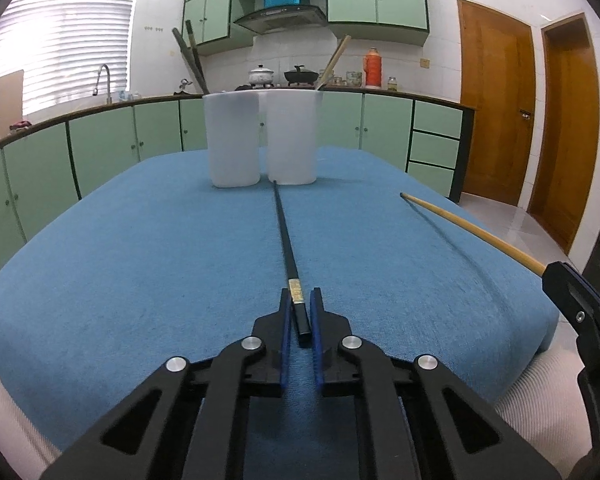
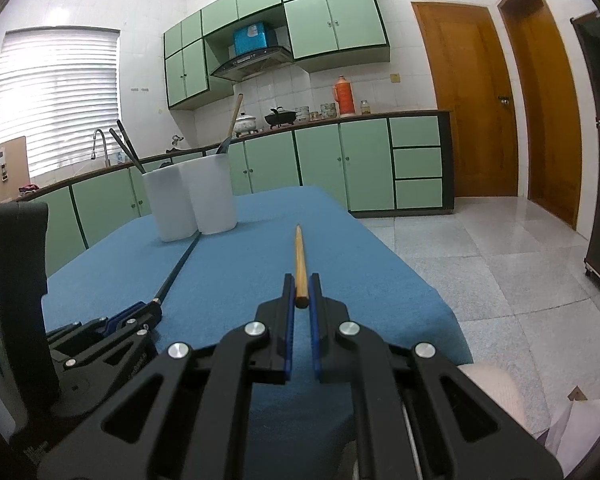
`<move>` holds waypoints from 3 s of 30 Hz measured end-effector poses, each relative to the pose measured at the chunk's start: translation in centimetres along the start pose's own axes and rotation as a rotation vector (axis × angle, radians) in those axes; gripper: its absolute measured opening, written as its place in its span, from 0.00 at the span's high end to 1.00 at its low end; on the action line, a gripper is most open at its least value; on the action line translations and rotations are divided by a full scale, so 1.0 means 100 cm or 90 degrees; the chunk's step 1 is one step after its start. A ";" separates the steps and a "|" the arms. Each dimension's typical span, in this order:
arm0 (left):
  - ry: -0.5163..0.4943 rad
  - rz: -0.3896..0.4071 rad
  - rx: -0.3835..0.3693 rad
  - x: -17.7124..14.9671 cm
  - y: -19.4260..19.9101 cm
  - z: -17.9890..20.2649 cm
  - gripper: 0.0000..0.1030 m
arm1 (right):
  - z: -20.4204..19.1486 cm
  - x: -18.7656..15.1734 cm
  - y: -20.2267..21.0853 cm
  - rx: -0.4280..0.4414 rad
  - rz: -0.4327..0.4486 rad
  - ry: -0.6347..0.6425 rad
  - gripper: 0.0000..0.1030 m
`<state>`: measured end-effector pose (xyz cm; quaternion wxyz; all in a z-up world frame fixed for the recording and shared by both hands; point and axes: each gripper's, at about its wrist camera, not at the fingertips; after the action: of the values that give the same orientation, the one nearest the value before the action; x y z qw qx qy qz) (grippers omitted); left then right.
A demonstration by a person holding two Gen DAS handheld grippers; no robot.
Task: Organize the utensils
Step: 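Close the left tool on the black gold-banded chopstick while the right tool holds the wooden one, then carry both chopsticks over the white holder and lower them in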
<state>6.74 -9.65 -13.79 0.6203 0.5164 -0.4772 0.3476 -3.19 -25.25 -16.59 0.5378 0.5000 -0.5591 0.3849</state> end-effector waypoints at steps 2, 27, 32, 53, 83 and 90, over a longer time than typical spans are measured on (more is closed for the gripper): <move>0.003 0.000 0.005 0.002 0.002 -0.003 0.93 | -0.002 0.001 0.002 0.002 0.005 0.005 0.94; 0.010 0.173 -0.015 0.109 0.089 -0.049 0.94 | -0.005 0.110 -0.010 0.121 0.023 -0.031 0.94; 0.024 0.183 -0.033 0.135 0.087 -0.059 0.94 | -0.011 0.144 -0.027 0.150 0.005 -0.051 0.94; 0.032 0.212 -0.063 0.207 0.062 -0.083 0.94 | -0.077 0.249 -0.085 0.248 -0.012 0.027 0.94; 0.015 0.356 -0.023 0.335 -0.083 -0.084 0.94 | -0.121 0.320 -0.231 0.220 0.020 0.084 0.94; 0.011 0.323 -0.006 0.324 -0.129 -0.092 0.94 | -0.132 0.294 -0.262 0.214 -0.007 0.088 0.94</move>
<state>30.67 -5.57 12.90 0.5196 0.3743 -0.5879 0.4943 27.48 -22.08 11.20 0.4860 0.5583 -0.4457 0.5034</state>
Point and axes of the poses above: each gripper's, at about its wrist camera, not at the fingertips, and y roughly against the way its jaws point, z to its right, x to its top, and after that the axes turned 12 degrees about z, right-handed
